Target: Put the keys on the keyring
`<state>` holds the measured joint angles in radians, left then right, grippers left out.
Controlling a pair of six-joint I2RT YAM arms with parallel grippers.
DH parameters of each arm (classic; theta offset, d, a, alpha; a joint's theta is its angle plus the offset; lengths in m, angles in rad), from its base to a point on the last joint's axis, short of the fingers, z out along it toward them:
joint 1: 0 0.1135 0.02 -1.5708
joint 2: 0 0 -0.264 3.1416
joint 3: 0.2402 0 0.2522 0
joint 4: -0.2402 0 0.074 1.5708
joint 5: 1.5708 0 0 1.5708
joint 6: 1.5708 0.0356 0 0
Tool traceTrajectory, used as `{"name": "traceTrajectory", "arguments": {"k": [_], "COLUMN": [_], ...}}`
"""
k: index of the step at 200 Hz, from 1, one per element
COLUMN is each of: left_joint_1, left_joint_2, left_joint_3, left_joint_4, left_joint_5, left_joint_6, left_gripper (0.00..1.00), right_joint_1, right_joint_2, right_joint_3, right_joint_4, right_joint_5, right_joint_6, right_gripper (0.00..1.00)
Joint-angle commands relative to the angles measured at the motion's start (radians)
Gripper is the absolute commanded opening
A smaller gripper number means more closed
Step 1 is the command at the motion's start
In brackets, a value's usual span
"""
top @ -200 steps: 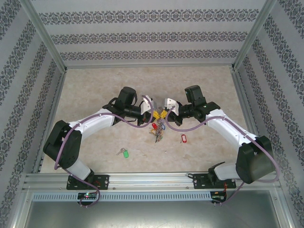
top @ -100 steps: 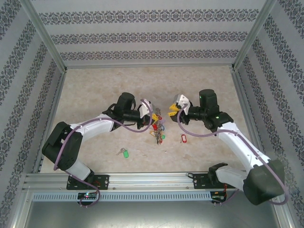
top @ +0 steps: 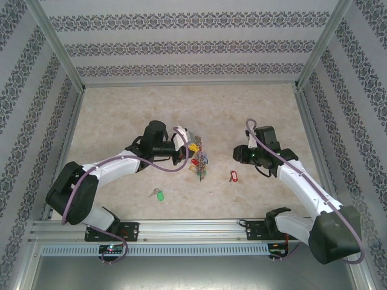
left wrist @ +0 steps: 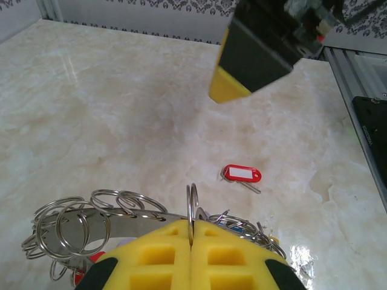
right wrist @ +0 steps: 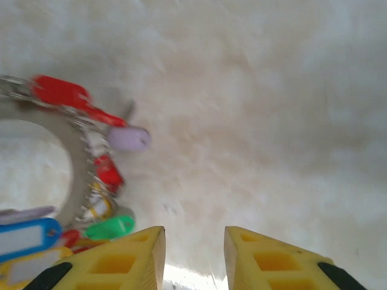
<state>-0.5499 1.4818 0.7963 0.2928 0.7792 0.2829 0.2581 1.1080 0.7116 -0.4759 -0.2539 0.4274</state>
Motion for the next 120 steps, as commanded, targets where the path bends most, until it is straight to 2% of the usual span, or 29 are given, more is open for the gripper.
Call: {"name": "traceTrajectory", "arguments": {"k": [1, 35, 82, 120], "left_joint_1": [-0.007, -0.007, -0.007, -0.008], "left_joint_2": [-0.050, -0.061, -0.090, -0.094], "left_joint_3": [-0.019, -0.030, -0.029, -0.028], "left_joint_4": [0.073, 0.058, 0.021, 0.002], "left_joint_5": [0.006, 0.015, 0.013, 0.017], "left_joint_6": [-0.030, -0.032, -0.018, -0.014], "left_gripper": [0.00, 0.00, 0.00, 0.00], "right_joint_1": [0.027, 0.091, 0.090, 0.087], "right_joint_2": [0.036, 0.137, 0.351, 0.412], "right_joint_3": [-0.023, -0.003, 0.093, 0.130], "right_joint_4": [-0.128, -0.099, -0.107, -0.059], "right_joint_5": [0.070, 0.109, 0.104, 0.066], "right_joint_6": [0.100, 0.031, -0.085, -0.122], "right_gripper": [0.34, 0.38, 0.38, 0.37]}}
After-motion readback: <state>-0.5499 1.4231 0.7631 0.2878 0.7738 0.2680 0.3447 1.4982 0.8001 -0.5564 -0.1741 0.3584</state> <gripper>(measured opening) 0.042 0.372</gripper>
